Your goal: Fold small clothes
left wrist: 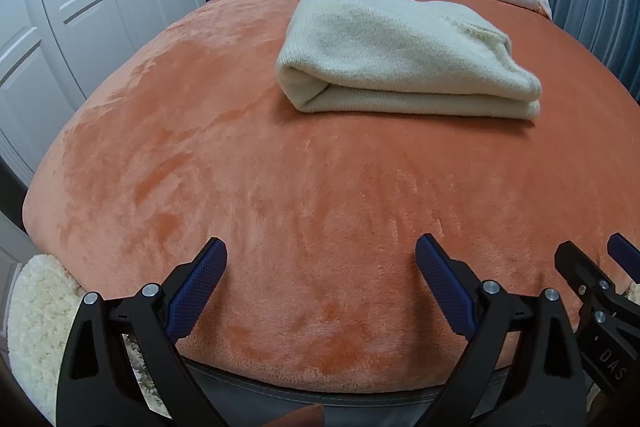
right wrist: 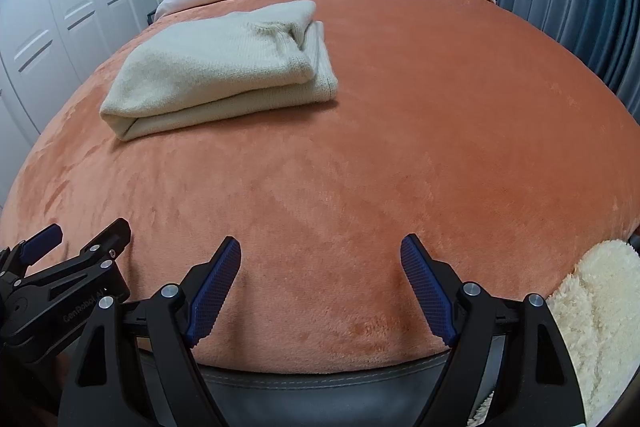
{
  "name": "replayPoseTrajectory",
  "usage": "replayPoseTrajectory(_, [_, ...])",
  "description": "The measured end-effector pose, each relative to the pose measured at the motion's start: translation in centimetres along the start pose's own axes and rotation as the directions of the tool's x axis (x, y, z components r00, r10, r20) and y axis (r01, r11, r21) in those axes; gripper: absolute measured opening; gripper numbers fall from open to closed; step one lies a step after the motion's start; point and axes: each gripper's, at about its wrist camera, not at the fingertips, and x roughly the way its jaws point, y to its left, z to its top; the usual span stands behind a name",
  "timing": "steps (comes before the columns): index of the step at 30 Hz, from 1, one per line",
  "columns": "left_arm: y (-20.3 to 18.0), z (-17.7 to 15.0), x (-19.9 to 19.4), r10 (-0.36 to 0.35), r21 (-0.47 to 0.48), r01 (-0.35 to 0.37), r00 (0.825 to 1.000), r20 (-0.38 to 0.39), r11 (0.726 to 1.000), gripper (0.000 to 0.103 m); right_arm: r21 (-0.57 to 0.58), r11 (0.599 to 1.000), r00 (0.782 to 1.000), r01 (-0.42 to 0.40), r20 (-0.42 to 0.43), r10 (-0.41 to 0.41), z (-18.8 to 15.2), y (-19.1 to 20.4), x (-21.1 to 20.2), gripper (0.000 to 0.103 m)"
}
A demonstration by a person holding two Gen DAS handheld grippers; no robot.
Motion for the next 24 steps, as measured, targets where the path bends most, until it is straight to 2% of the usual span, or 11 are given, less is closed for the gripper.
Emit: replayPoseTrajectory(24, [-0.90,-0.25,-0.25,0.003,0.025,-0.003,1.000,0.001,1.000,0.093,-0.017,1.000,1.000,-0.014,-0.001,0.014,0.03,0.52,0.15,0.080])
